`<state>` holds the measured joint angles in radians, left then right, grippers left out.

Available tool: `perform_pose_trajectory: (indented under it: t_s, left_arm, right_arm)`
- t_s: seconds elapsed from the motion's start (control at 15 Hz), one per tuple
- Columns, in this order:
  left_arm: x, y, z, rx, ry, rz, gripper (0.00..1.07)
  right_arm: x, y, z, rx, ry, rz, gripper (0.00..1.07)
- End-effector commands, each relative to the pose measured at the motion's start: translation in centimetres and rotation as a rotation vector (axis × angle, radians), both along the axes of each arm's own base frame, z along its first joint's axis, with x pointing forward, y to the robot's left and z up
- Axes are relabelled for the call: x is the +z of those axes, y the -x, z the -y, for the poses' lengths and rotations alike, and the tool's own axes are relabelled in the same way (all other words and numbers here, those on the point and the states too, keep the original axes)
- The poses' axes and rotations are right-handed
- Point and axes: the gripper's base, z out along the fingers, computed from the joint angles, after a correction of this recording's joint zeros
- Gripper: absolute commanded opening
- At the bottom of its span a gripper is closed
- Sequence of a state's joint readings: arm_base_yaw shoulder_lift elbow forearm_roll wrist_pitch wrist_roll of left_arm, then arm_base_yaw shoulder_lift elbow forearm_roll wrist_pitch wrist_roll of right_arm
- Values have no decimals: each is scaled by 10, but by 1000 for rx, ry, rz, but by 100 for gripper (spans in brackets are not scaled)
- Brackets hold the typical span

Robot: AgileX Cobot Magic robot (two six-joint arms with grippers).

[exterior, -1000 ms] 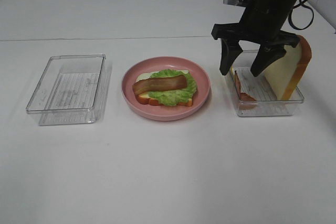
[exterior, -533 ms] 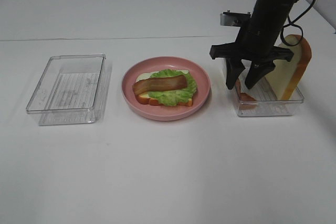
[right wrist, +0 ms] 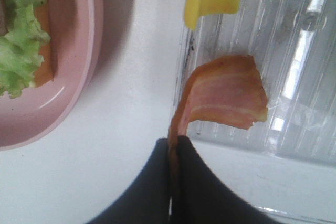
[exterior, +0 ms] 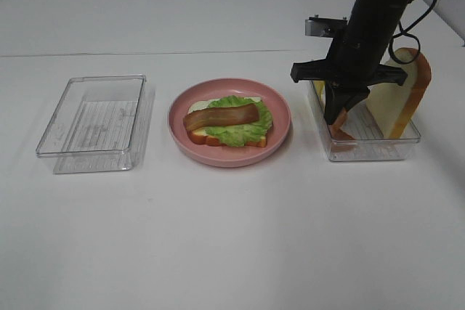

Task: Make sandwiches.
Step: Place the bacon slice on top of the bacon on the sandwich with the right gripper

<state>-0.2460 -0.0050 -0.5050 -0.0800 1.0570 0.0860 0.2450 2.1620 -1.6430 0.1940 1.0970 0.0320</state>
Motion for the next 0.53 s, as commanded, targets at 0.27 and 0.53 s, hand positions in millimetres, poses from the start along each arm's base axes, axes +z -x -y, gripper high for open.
perform_pose_trajectory:
  t_s: [0.27, 0.53]
  left_arm:
    - [-1, 3, 0, -1, 10, 27, 75]
    - [-1, 3, 0, -1, 10, 27, 75]
  right_arm:
    - [46, 9, 2, 6, -16, 67, 0]
    - [102, 27, -2, 18, -136, 165, 0]
